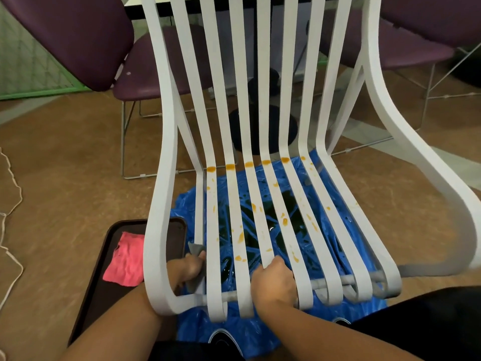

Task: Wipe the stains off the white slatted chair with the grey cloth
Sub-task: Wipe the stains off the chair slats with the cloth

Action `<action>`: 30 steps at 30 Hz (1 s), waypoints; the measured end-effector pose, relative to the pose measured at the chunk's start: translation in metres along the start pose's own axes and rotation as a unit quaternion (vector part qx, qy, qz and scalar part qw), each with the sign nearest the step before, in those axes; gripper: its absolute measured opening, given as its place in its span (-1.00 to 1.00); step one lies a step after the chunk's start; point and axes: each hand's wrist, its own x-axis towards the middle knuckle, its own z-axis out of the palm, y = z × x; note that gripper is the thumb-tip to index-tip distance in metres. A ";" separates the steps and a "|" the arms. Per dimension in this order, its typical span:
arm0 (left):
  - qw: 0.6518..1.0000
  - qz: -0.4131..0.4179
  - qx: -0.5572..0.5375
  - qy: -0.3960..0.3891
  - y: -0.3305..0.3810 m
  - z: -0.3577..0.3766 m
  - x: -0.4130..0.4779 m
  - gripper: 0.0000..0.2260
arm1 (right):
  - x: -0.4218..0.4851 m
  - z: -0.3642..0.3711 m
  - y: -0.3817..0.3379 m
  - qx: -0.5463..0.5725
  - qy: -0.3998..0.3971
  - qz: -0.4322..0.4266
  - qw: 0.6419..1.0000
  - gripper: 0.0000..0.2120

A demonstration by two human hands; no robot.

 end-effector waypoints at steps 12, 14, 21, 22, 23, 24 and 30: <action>0.997 0.049 0.060 0.016 0.082 -0.064 0.052 -0.25 | 0.011 0.007 -0.008 -0.020 0.017 0.021 0.999 -0.92; 0.996 0.063 0.045 0.037 0.099 -0.076 0.060 -0.25 | 0.012 0.007 -0.012 -0.018 0.020 0.018 0.999 -0.92; 0.984 0.121 0.041 0.125 0.152 -0.111 0.090 -0.39 | 0.017 0.013 -0.017 -0.028 0.015 0.025 0.999 -0.88; 0.981 0.128 0.058 0.134 0.161 -0.114 0.092 -0.43 | 0.019 0.013 -0.018 -0.029 0.015 0.028 0.999 -0.88; 0.978 0.128 0.078 0.143 0.167 -0.117 0.094 -0.47 | 0.020 0.013 -0.018 -0.029 0.015 0.033 0.999 -0.89; 0.975 0.129 0.095 0.156 0.175 -0.121 0.096 -0.50 | 0.020 0.013 -0.019 -0.030 0.019 0.037 0.999 -0.89; 0.978 0.143 -0.018 0.148 0.203 -0.137 0.118 -0.45 | 0.023 0.019 -0.022 -0.053 0.060 0.066 0.995 -0.79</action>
